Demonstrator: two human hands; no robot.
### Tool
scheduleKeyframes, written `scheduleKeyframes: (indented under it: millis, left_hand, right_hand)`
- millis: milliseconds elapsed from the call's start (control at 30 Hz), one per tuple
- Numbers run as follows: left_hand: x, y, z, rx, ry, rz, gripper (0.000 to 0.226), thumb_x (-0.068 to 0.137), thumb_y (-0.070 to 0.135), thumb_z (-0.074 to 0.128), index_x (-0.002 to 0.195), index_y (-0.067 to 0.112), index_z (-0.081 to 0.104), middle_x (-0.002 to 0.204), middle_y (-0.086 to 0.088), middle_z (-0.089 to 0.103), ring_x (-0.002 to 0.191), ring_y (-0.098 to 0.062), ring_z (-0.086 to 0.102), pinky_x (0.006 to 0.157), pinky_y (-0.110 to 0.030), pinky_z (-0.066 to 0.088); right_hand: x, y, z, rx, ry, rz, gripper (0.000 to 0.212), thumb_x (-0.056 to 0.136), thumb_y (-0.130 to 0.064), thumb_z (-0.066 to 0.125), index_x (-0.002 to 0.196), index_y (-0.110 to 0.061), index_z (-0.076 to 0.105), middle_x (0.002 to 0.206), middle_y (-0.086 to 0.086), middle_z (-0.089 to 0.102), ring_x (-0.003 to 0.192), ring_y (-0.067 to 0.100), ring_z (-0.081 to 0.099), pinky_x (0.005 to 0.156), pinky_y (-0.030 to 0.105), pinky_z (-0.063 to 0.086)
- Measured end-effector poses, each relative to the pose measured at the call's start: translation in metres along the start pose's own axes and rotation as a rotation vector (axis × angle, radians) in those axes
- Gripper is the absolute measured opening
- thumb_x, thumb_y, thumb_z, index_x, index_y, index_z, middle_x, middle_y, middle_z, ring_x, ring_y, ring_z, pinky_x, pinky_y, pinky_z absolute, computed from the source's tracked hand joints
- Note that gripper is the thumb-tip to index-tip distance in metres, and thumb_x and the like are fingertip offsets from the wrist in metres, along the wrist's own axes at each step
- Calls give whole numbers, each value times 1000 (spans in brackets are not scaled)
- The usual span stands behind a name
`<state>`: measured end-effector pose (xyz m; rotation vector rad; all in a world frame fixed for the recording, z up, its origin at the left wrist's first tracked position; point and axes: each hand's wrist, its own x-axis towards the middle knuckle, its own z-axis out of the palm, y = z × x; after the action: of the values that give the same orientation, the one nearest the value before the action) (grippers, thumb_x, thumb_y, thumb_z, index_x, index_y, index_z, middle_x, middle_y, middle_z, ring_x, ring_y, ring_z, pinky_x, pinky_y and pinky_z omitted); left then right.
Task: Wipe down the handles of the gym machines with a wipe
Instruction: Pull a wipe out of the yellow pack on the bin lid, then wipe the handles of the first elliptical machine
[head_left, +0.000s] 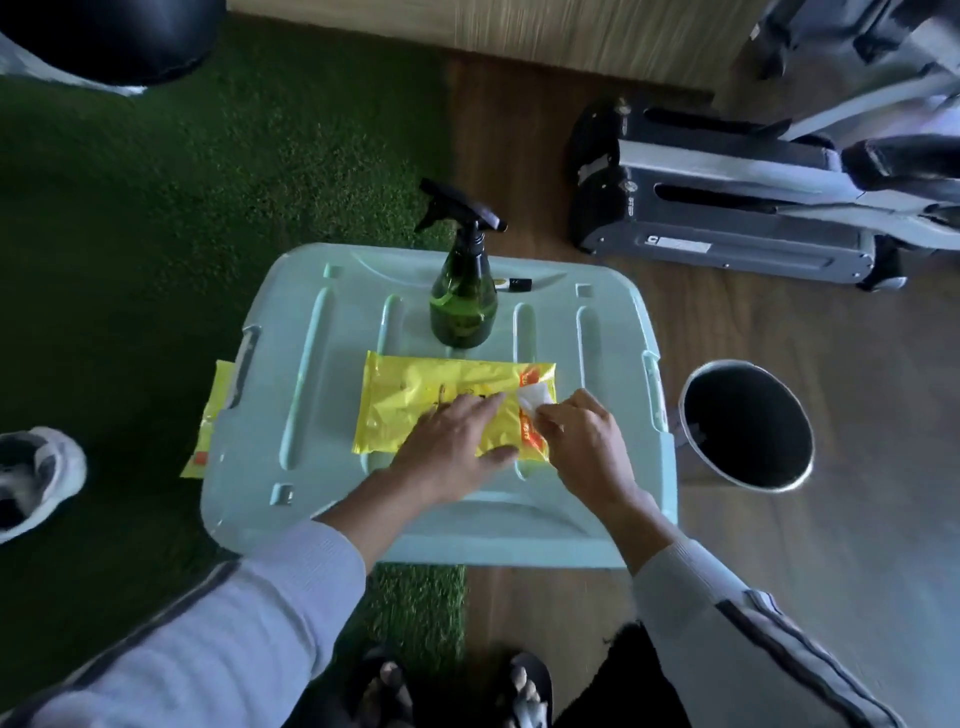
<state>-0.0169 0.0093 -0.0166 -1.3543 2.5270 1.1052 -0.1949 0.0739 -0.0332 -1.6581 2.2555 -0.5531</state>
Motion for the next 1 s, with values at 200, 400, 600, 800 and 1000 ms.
scheduleKeyframes:
  millis: [200,400,600,800,1000]
  left_hand:
    - [-103,112,-84,-852,131,-327,54,84,56,61,133,37,44,101,-3,75,94,-24,72,88,-41,52]
    - [-191,214,-189,-1028,146,-191,44,85,29,72,125,33,54,91,-10,77,84,-16,74,79,-27,55]
    - [-230,266,-245,-1067,65,-48,39,89,9,67,117,35,58,92,-14,76,86,-28,73,76,-36,59]
    - [-249,323,-253,-864,-90,222,43,88,21,69,123,42,53,74,-18,72,69,-33,67,76,-53,59]
    - [-260,389,-237,-571,24,466,38,88,26,71,123,28,55,44,12,49,41,-2,42,49,-13,33]
  right_hand:
    - [-71,-97,-136,306,141,167,10,83,-14,74,92,-18,76,78,1,61,66,13,58,63,10,35]
    - [-132,-199,-286,439,191,143,18,82,-20,74,99,-24,74,89,-7,60,78,1,58,72,2,38]
    - [-168,-237,-366,725,200,345,20,84,-37,67,105,-39,65,104,-15,61,91,8,67,75,24,56]
    - [-195,-241,-433,902,231,348,30,88,-5,65,102,-31,68,78,-14,72,67,7,64,66,23,52]
    - [-233,-199,-478,1030,440,381,28,84,4,68,85,-23,76,71,-4,71,64,12,63,60,33,53]
